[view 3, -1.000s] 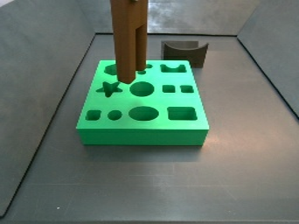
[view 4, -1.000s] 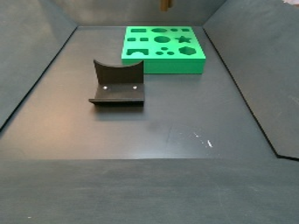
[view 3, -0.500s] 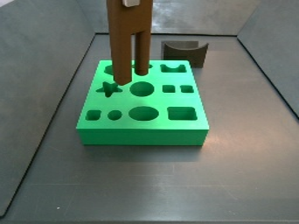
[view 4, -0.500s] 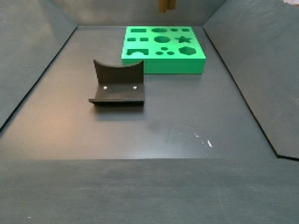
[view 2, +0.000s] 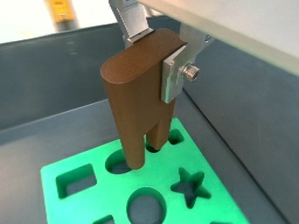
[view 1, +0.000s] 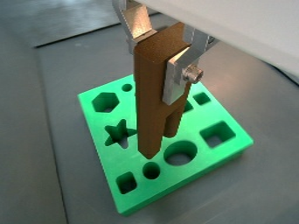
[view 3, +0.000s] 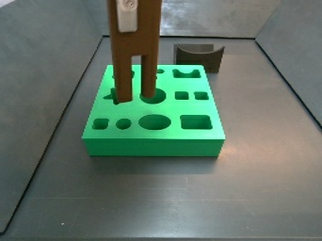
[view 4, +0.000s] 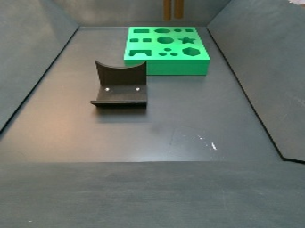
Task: Insert the square-circle object.
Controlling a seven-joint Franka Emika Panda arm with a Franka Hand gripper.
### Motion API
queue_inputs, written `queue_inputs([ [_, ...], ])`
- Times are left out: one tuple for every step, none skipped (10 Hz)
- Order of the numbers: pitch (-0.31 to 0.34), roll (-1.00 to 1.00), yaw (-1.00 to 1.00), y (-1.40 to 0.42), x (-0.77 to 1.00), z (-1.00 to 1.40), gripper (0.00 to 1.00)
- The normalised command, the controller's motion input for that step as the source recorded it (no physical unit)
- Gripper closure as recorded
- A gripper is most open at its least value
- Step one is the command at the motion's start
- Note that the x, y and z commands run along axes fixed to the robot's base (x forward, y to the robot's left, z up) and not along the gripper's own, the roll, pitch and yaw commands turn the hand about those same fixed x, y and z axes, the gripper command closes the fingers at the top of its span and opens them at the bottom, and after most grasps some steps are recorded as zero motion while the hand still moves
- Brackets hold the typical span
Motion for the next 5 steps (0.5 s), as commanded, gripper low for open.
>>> queue_inputs([
  [-0.023,0.0,-0.98,0.0,-0.14,-0.3,1.0],
  [-0.021,0.0,-0.94,0.0,-0.16,-0.3,1.0],
  [-0.029,0.0,-0.78,-0.12,-0.28,-0.31,1.0],
  [-0.051,0.0,-0.65,-0.2,-0.39,-0.37,1.0],
  [-0.051,0.0,-0.56,-0.25,-0.46,-0.36,1.0],
])
